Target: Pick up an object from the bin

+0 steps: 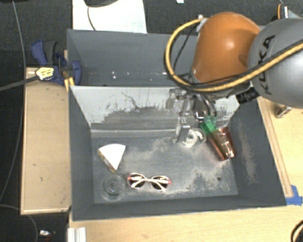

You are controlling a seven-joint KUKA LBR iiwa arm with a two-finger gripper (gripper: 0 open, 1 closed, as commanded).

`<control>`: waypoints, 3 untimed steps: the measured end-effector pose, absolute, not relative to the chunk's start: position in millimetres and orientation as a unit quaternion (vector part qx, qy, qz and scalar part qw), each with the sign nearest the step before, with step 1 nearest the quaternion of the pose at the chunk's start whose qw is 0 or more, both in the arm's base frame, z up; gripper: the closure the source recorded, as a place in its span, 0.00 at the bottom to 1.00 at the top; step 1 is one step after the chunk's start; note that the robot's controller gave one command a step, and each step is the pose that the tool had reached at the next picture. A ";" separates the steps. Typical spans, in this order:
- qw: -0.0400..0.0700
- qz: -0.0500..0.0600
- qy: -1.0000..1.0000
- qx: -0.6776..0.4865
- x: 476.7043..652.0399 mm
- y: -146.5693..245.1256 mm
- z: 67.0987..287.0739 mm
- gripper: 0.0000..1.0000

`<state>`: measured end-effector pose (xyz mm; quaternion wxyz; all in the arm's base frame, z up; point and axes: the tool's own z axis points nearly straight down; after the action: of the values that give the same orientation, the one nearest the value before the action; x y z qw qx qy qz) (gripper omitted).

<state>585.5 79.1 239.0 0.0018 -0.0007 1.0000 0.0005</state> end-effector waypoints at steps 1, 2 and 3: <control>0.003 0.001 0.999 -0.047 542.8 115.7 119.9 0.00; 0.005 0.000 0.989 -0.148 514.1 135.5 147.5 0.00; -0.002 0.001 0.999 -0.038 489.0 121.8 106.5 0.00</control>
Offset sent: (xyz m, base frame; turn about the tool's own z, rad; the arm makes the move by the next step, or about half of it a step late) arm -0.0766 0.0602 -0.0790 -0.3179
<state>489.0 121.8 106.5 -0.0017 -0.0384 0.9993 0.0007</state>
